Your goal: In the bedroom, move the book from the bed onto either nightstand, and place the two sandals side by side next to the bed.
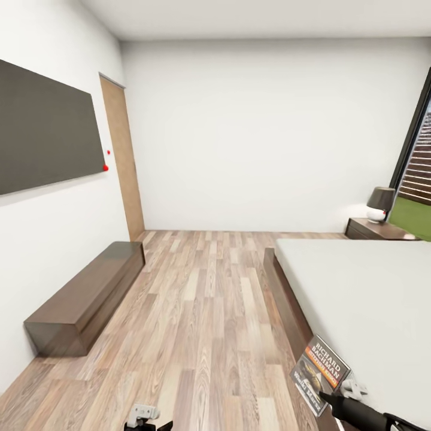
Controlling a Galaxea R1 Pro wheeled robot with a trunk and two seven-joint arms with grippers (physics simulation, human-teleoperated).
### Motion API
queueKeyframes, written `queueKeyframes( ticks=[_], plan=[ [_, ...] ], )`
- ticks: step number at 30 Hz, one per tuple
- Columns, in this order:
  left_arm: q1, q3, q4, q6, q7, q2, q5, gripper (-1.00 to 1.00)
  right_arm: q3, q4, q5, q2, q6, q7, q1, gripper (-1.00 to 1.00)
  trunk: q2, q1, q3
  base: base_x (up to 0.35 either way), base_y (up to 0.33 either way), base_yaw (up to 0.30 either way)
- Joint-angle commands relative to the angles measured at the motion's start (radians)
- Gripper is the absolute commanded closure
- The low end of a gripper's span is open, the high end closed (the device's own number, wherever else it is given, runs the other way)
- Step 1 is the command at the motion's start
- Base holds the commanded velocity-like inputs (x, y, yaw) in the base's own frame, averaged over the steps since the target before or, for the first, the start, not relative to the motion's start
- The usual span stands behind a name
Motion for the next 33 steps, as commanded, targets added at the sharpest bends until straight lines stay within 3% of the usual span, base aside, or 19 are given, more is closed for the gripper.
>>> queueKeyframes(
  ticks=[1,33],
  plan=[
    [-0.001,-0.009,0.001,-0.005,0.0,0.001,0.009,-1.0,0.005,0.0,-0.011,-0.001,0.004,0.003,-0.001,1.0,-0.001,0.001,-0.001,0.33,0.0,0.0],
    [-0.001,-0.008,0.021,-0.006,0.0,-0.003,0.01,-1.0,0.005,0.003,-0.01,0.001,0.004,-0.001,0.0,1.0,-0.001,0.001,-0.001,0.331,0.0,0.0]
  ],
)
